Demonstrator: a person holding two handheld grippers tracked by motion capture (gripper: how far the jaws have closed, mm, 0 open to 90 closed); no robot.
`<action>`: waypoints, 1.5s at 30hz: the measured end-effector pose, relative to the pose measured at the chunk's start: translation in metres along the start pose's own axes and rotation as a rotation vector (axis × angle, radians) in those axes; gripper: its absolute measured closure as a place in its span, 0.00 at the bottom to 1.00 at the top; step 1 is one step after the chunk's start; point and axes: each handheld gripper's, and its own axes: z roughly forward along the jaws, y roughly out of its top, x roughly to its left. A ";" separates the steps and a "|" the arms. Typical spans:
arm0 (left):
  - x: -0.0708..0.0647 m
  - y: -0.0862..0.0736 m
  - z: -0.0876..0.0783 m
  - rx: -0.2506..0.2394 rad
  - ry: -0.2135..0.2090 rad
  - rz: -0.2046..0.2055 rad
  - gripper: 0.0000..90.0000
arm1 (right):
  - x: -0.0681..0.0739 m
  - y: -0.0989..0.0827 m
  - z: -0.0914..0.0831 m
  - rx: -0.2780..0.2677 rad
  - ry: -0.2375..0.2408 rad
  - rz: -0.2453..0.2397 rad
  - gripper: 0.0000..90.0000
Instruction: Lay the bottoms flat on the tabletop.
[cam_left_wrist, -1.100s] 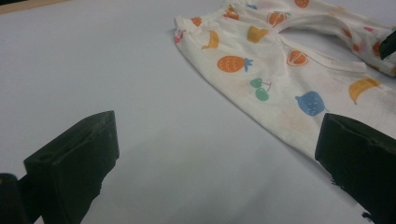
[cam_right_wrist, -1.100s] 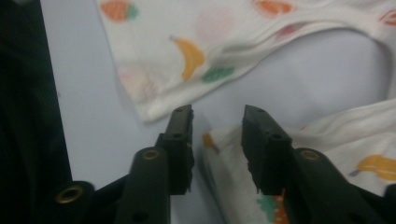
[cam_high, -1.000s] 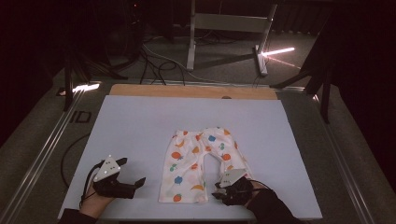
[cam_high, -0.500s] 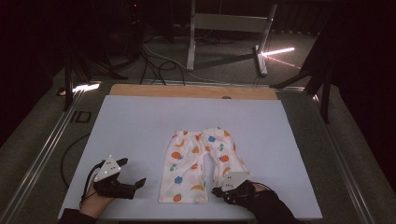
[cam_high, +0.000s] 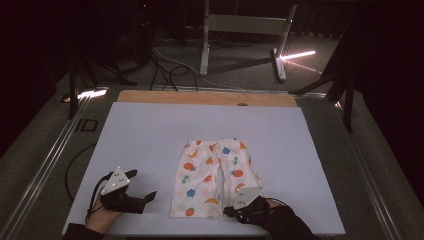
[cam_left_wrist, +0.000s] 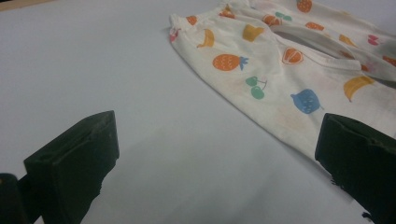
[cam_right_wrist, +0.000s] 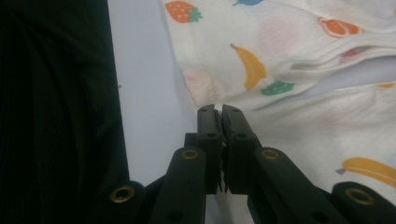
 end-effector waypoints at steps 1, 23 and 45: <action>0.000 0.000 0.000 -0.001 -0.001 0.004 0.01 | 0.001 -0.002 0.004 0.020 0.011 0.002 0.97; -0.010 0.014 0.001 -0.025 -0.097 -0.009 0.00 | -0.043 -0.014 -0.056 -0.238 -0.140 0.220 0.15; 0.002 0.079 0.055 0.007 -0.105 0.013 0.01 | -0.122 -0.003 -0.049 -0.268 -0.324 0.325 0.15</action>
